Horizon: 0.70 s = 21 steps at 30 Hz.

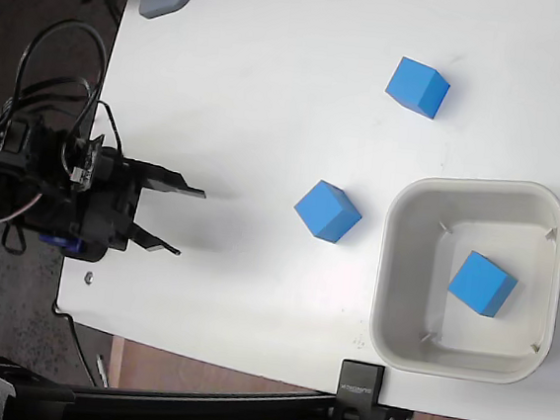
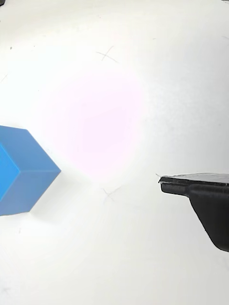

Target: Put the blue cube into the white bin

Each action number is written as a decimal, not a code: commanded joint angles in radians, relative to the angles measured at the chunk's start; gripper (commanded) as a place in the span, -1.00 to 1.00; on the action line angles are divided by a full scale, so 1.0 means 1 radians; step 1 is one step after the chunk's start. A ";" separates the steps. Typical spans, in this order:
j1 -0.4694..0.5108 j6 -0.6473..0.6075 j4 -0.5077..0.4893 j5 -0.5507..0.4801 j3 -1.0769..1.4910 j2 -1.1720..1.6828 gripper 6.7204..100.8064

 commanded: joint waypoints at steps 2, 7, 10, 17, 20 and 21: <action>0.048 -0.017 -0.006 -0.060 -0.026 0.023 0.88; 0.041 -0.018 -0.006 -0.055 -0.025 0.023 0.98; 0.035 -0.021 -0.006 -0.055 -0.025 0.023 0.98; 0.048 -0.009 0.008 -0.048 -0.064 0.023 0.97; 0.064 -0.054 0.058 -0.054 -0.193 -0.023 0.93; 0.100 -0.083 0.067 -0.087 -0.245 -0.066 0.90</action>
